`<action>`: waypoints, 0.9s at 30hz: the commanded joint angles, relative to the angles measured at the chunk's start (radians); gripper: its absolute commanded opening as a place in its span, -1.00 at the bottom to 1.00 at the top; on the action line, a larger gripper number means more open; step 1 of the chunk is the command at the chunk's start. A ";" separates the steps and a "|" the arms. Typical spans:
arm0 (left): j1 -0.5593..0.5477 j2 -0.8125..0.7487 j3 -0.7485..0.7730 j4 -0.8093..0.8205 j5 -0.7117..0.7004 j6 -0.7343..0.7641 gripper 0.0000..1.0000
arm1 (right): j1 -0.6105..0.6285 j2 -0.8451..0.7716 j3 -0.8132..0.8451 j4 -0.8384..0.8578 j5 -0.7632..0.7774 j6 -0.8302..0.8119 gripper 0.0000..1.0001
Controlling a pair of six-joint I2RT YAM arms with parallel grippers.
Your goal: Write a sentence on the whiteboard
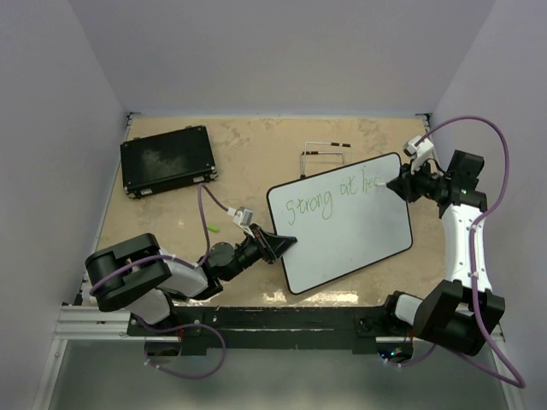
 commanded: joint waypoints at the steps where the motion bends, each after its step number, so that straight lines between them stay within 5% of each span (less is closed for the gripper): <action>1: -0.006 0.010 -0.014 0.052 0.036 0.156 -1.00 | 0.002 -0.011 0.016 0.052 0.040 0.035 -1.00; 18: -0.004 0.019 -0.011 0.060 0.039 0.154 -1.00 | 0.002 0.019 0.045 0.128 -0.009 0.101 -1.00; 27: -0.004 0.017 -0.014 0.057 0.034 0.154 -1.00 | 0.002 0.012 0.023 0.030 0.007 0.015 -1.00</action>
